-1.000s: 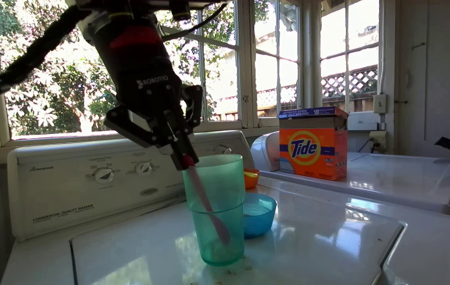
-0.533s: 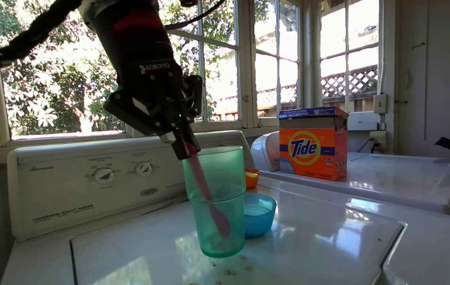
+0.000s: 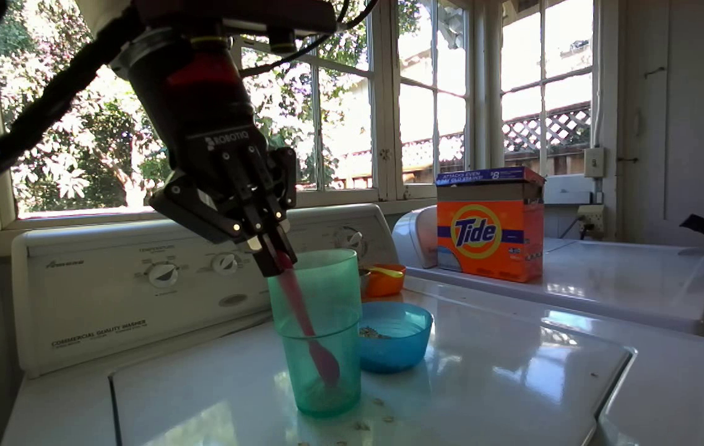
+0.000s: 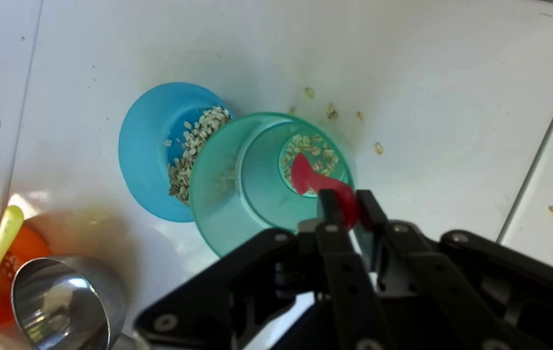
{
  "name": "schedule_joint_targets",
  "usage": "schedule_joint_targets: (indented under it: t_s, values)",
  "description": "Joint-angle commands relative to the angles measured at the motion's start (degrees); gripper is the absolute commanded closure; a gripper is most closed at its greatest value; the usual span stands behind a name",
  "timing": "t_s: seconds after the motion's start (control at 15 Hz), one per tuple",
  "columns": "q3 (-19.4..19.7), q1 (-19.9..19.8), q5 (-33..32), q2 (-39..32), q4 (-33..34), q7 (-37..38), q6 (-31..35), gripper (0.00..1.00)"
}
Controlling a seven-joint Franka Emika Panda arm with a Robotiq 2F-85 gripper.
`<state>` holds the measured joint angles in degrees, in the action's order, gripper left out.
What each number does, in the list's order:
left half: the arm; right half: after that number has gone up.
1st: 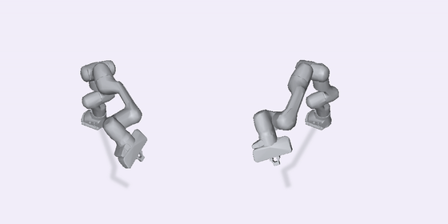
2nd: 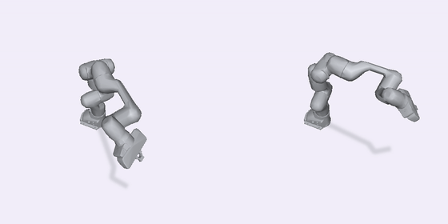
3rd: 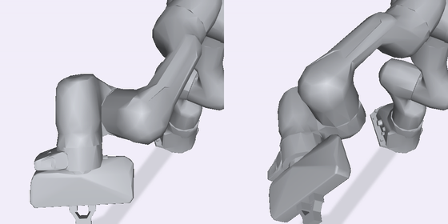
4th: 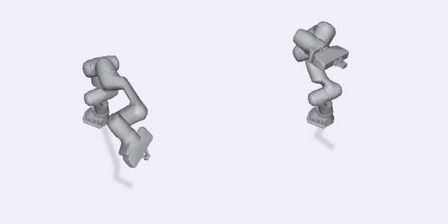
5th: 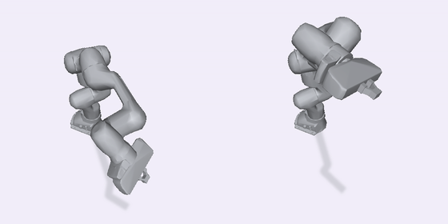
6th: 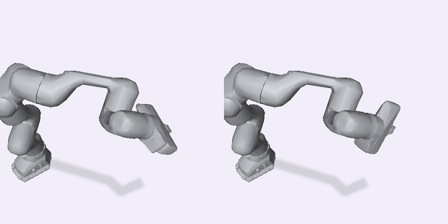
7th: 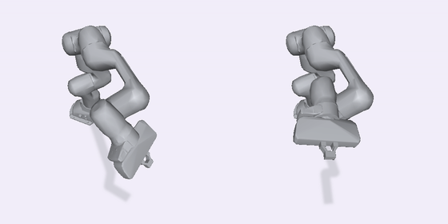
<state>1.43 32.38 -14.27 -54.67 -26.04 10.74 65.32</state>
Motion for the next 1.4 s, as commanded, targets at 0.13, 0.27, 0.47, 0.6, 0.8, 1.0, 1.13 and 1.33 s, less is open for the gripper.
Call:
schedule_joint_targets:
  t_s: [0.13,0.27,0.47,0.6,0.8,1.0,1.13,1.33]
  values:
    - [0.57,0.55,-0.77,-0.62,0.75,-2.61,1.29,0.62]
    - [0.66,0.65,-0.81,-0.39,0.54,-2.35,1.07,0.91]
    - [0.72,0.87,-0.81,0.28,-0.14,-2.12,1.14,1.00]
    - [0.82,1.01,-0.85,0.53,-0.21,-2.03,0.96,0.97]
    - [0.90,0.94,-0.51,1.20,-0.31,-1.51,0.01,0.97]
    - [0.29,-0.58,0.92,3.52,-0.26,-1.70,-1.63,0.97]
    - [-0.56,-2.31,2.43,5.51,-0.09,-2.24,-2.64,0.97]
    - [-2.11,-5.17,5.08,8.54,0.00,-3.60,-3.98,0.97]
